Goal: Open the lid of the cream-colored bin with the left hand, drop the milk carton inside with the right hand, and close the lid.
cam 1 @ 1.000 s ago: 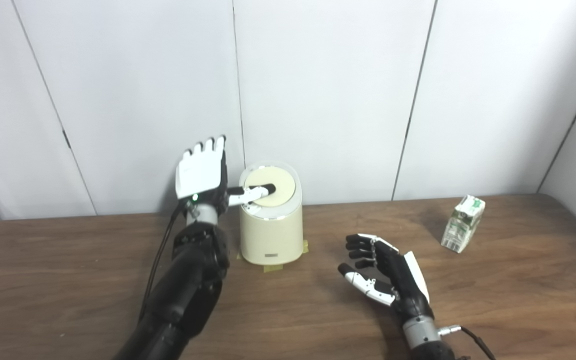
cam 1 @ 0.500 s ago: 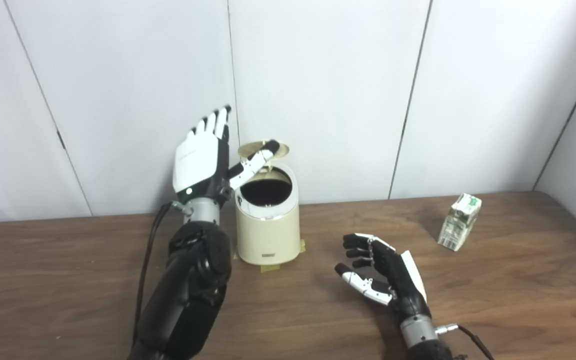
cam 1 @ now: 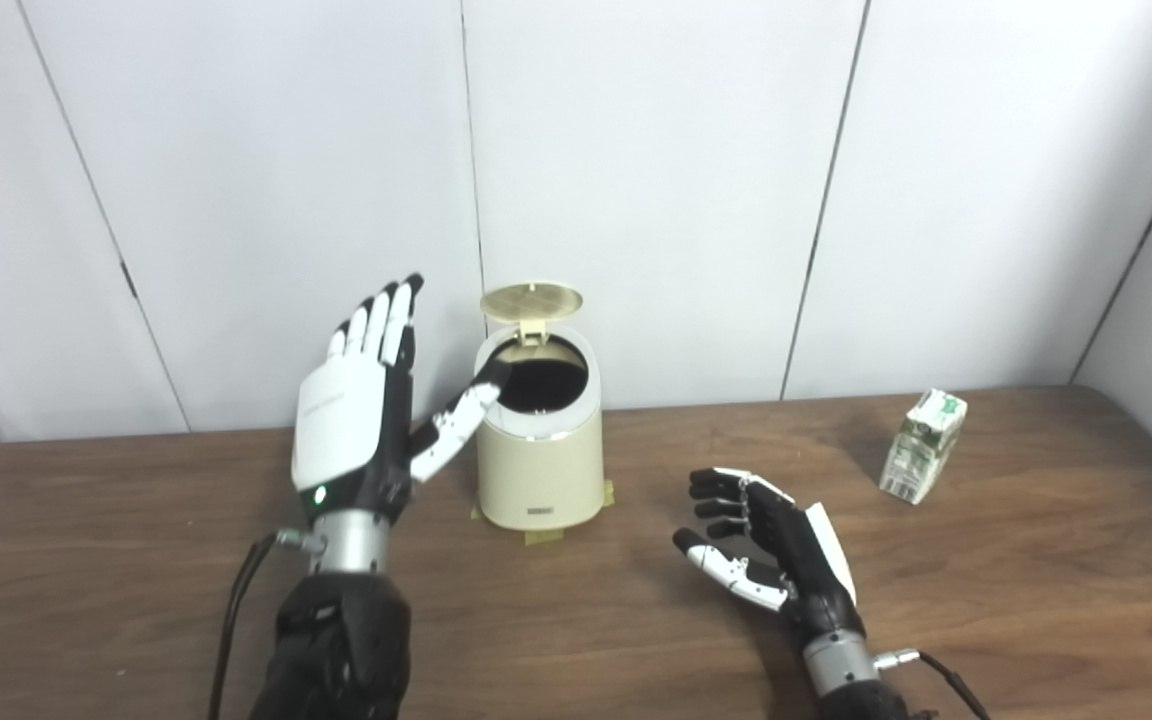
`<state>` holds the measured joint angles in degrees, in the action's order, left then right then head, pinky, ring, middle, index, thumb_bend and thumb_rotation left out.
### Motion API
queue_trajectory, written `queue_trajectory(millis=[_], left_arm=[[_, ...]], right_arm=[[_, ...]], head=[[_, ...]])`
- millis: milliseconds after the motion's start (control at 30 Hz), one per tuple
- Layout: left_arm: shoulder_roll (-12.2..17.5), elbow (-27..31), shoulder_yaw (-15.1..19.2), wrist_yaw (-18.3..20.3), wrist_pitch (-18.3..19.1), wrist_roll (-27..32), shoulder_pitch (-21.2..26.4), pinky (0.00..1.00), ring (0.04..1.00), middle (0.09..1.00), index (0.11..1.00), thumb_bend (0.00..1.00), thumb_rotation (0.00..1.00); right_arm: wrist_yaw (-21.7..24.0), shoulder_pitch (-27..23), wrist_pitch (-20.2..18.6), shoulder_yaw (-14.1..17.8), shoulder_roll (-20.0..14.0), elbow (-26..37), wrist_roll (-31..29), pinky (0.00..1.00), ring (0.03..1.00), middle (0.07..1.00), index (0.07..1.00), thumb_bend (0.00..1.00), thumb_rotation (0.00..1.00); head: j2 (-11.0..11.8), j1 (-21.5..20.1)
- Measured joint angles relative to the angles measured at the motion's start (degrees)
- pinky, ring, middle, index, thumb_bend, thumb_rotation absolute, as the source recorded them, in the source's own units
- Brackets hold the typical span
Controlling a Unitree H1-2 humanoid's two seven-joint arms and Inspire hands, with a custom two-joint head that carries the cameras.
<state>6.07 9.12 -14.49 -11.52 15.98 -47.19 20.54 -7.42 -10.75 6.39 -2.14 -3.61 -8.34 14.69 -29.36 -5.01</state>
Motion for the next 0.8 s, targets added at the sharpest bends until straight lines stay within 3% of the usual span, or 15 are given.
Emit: queue_trajectory(millis=[167, 233, 367, 467, 600, 733, 800], left_arm=[[-0.4, 1.2, 3.8, -3.0, -10.7, 9.9, -6.7, 0.98, 1.000, 1.000, 0.991, 0.48, 1.00], [-0.4, 1.2, 4.9, -3.3, -15.0, 14.1, -9.0, 0.95, 0.985, 0.983, 0.973, 0.52, 1.00], [-0.4, 2.5, 6.4, -2.4, -21.4, 21.6, -12.0, 0.92, 0.961, 0.965, 0.960, 0.54, 1.00], [-0.7, 3.3, 6.9, -1.0, -23.5, 25.4, -12.7, 0.92, 0.963, 0.977, 0.971, 0.50, 1.00], [-0.6, 1.6, 7.9, 1.0, -24.5, 28.6, -14.4, 0.91, 0.961, 0.975, 0.960, 0.49, 1.00], [-0.4, -2.0, 8.6, 2.7, -25.4, 30.8, -16.9, 0.94, 0.978, 0.986, 0.968, 0.49, 1.00], [-0.3, -2.5, 8.9, 3.4, -26.4, 32.2, -18.4, 0.95, 0.981, 0.984, 0.965, 0.49, 1.00]], right_arm=[[-2.7, 0.1, 1.9, 1.8, -1.0, 0.6, 1.6, 0.55, 0.649, 0.681, 0.682, 0.38, 0.29], [-3.0, 0.0, 2.8, 2.8, -2.2, 1.0, 1.4, 0.57, 0.654, 0.684, 0.690, 0.49, 0.37], [-3.2, -1.4, 8.3, 5.0, -4.2, 1.1, -1.1, 0.61, 0.692, 0.718, 0.709, 0.73, 0.45], [-2.9, -3.0, 9.9, 6.0, -5.7, 2.0, -3.5, 0.64, 0.720, 0.737, 0.723, 0.84, 0.43], [-2.5, -4.9, 8.1, 6.9, -5.8, 8.4, -3.9, 0.62, 0.701, 0.732, 0.723, 0.89, 0.34], [-1.4, -7.4, 4.9, 7.8, -6.5, 10.0, -4.4, 0.62, 0.717, 0.747, 0.766, 0.92, 0.31], [-0.7, -7.6, 2.8, 8.1, -7.8, 10.1, -4.1, 0.76, 0.818, 0.816, 0.818, 0.97, 0.36]], head=[[0.5, 0.3], [0.5, 0.3], [0.4, 0.4], [0.4, 0.2], [0.4, 0.3], [0.1, 0.0], [-0.2, 0.2]])
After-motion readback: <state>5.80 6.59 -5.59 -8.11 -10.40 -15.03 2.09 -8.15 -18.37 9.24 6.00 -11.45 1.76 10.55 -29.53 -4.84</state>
